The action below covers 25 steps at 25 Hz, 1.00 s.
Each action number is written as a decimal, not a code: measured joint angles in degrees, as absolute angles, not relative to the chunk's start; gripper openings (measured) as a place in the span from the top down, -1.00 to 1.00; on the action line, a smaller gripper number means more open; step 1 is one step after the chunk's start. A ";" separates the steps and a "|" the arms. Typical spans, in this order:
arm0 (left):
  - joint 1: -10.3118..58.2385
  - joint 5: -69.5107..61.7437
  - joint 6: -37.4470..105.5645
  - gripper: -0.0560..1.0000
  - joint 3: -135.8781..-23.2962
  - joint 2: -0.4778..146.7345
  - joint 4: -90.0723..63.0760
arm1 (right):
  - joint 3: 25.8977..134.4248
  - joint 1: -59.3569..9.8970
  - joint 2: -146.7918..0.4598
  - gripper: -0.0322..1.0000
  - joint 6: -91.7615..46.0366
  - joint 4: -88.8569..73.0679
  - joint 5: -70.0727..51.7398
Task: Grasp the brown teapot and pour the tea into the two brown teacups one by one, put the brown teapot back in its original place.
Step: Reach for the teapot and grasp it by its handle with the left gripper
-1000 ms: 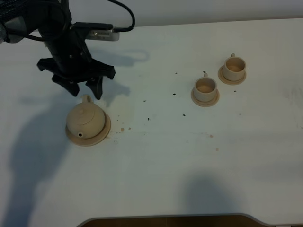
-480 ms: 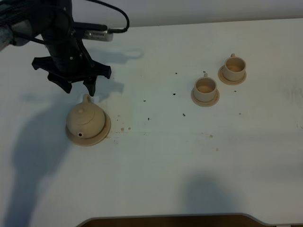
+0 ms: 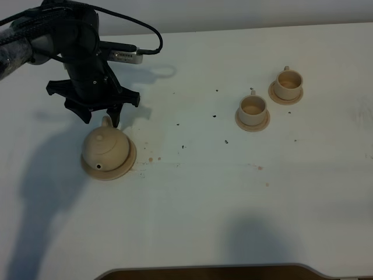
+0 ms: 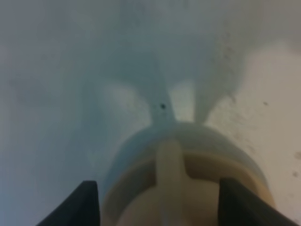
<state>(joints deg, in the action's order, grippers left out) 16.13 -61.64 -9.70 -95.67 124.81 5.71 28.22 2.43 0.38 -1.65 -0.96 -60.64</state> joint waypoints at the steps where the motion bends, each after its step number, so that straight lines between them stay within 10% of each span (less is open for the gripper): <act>1: 16.07 -61.58 -9.84 -0.14 -95.67 124.83 6.05 | 28.22 2.43 0.38 0.09 -1.65 -0.96 -60.64; 25: 10.93 -68.16 -10.37 -0.14 -95.83 124.83 10.69 | 28.22 2.43 0.38 0.09 -1.65 -0.96 -60.64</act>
<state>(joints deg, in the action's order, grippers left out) 10.93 -68.16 -10.37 -95.83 124.83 10.69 28.22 2.43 0.38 -1.65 -0.96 -60.64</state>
